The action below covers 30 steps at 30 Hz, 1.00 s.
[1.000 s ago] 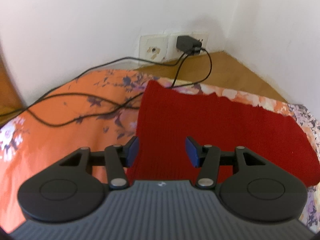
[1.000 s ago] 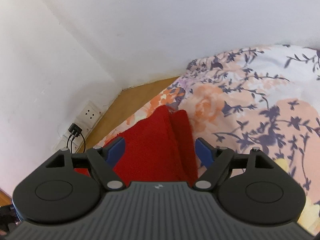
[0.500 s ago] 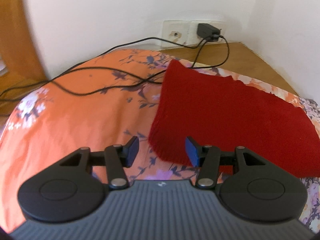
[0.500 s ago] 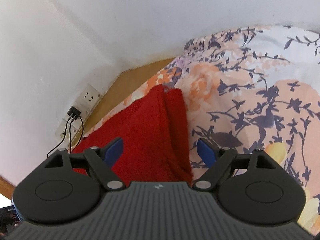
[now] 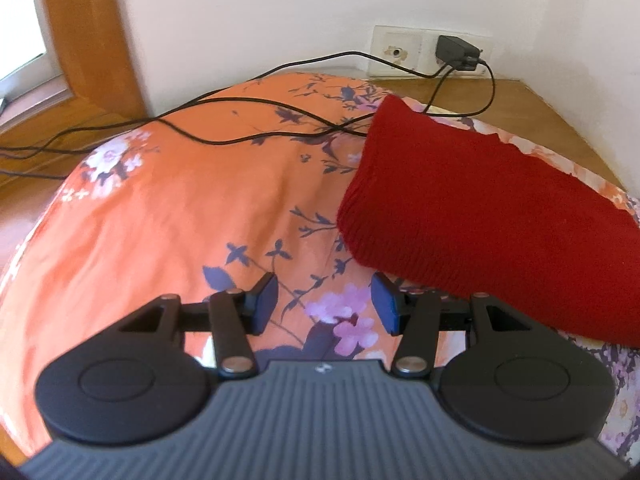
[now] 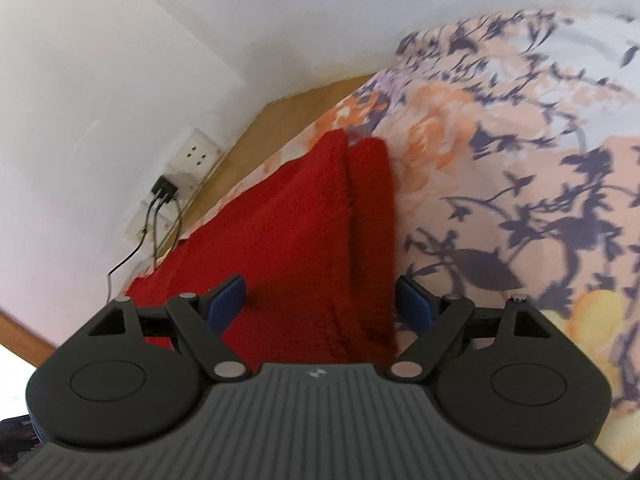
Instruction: Fold small clothes
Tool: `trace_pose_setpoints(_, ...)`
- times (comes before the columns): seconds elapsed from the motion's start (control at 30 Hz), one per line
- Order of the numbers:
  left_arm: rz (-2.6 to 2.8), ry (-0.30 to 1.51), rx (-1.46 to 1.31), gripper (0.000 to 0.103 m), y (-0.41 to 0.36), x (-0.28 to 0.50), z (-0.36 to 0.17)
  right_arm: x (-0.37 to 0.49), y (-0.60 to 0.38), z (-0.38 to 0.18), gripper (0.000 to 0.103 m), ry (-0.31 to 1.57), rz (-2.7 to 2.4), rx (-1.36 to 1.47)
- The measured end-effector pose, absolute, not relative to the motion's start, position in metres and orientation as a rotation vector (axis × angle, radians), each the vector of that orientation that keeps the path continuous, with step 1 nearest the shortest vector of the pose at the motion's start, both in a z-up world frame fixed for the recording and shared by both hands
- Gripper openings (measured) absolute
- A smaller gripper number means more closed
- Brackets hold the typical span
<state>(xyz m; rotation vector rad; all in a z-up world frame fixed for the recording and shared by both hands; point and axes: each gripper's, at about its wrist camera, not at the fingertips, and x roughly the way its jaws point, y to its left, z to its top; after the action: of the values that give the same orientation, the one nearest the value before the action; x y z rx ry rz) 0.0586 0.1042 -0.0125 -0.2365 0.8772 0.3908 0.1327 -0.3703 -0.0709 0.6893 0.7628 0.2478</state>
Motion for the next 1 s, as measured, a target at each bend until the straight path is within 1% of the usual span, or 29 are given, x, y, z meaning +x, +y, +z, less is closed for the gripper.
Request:
trace_pose_setpoints(0.23, 0.414, 0.865, -0.254, 0.053, 0.091, 0.051, -0.009, 0.149, -0.368, -0.075, 0.09, 0.751, 0.298, 0.735)
trace_pose_setpoints(0.3, 0.419, 0.866, -0.25, 0.053, 0.087, 0.049, -0.01, 0.153, -0.37, -0.077, 0.088, 0.744, 0.32, 0.797)
trace_pose_setpoints(0.33, 0.42, 0.868, -0.249, 0.053, 0.086, 0.049, -0.01, 0.154, -0.372, -0.078, 0.085, 0.738, 0.338, 0.832)
trace_pose_setpoints(0.37, 0.422, 0.87, -0.249, 0.053, 0.084, 0.049, -0.01, 0.155, -0.373, -0.079, 0.078, 0.73, 0.344, 0.863)
trace_pose_setpoints(0.4, 0.423, 0.871, -0.249, 0.053, 0.083, 0.048, -0.011, 0.156, -0.374, -0.078, 0.074, 0.727, 0.34, 0.875)
trace_pose_setpoints(0.47, 0.426, 0.872, -0.252, 0.053, 0.081, 0.048, -0.012, 0.158, -0.377, -0.078, 0.051, 0.723, 0.33, 0.882)
trace_pose_setpoints(0.53, 0.423, 0.867, -0.256, 0.053, 0.081, 0.049, -0.013, 0.159, -0.381, -0.078, 0.04, 0.723, 0.327, 0.9)
trace_pose_setpoints(0.57, 0.422, 0.863, -0.257, 0.053, 0.08, 0.049, -0.013, 0.158, -0.383, -0.079, 0.037, 0.722, 0.332, 0.918)
trace_pose_setpoints(0.67, 0.417, 0.852, -0.25, 0.053, 0.08, 0.052, -0.014, 0.157, -0.386, -0.075, 0.034, 0.717, 0.341, 0.937)
trace_pose_setpoints(0.83, 0.374, 0.845, -0.262, 0.053, 0.085, 0.062, -0.017, 0.154, -0.379, -0.058, 0.033, 0.692, 0.346, 0.904)
trace_pose_setpoints(1.0, 0.343, 0.828, -0.207, 0.053, 0.096, 0.072, -0.015, 0.15, -0.364, -0.041, 0.033, 0.655, 0.336, 0.87)
